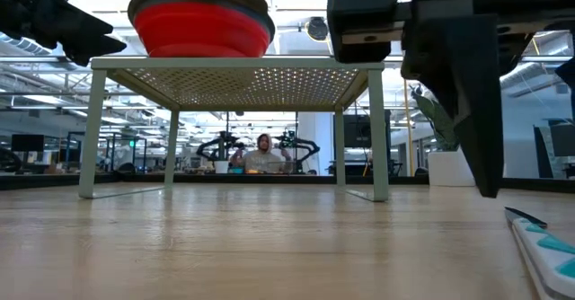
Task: Pick & Place Fruit
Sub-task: Put the blue patterned bread knife on the shelf
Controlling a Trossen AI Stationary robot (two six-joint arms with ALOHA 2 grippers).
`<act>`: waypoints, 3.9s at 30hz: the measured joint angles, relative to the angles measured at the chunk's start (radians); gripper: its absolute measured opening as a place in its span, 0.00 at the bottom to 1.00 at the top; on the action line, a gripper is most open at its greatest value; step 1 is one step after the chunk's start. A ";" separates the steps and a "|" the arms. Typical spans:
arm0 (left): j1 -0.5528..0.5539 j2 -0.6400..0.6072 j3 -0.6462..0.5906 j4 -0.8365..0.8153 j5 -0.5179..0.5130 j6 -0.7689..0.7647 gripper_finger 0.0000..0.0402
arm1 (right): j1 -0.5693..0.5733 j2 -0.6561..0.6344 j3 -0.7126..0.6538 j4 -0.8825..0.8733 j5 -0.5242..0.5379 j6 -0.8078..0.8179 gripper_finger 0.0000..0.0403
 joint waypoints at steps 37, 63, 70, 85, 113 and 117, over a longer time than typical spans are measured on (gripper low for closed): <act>0.000 0.000 0.000 0.006 0.001 -0.013 0.62 | 0.032 0.000 -0.109 -0.241 -0.065 -0.185 0.43; 0.000 0.000 0.000 0.005 0.002 -0.021 0.62 | 0.031 0.000 -0.108 -0.218 -0.086 -0.167 0.43; 0.000 0.000 0.000 0.004 0.001 -0.025 0.62 | 0.051 0.000 -0.092 -0.173 -0.140 -0.052 0.42; 0.000 0.000 0.000 0.003 0.001 -0.026 0.62 | 0.091 -0.004 -0.095 -0.068 -0.139 -0.018 0.42; 0.000 0.000 0.000 0.005 0.001 -0.040 0.62 | 0.076 -0.006 -0.233 0.086 -0.059 -0.064 0.07; 0.000 0.000 0.000 0.005 0.001 -0.041 0.62 | 0.076 -0.014 -0.234 0.072 -0.042 -0.064 0.07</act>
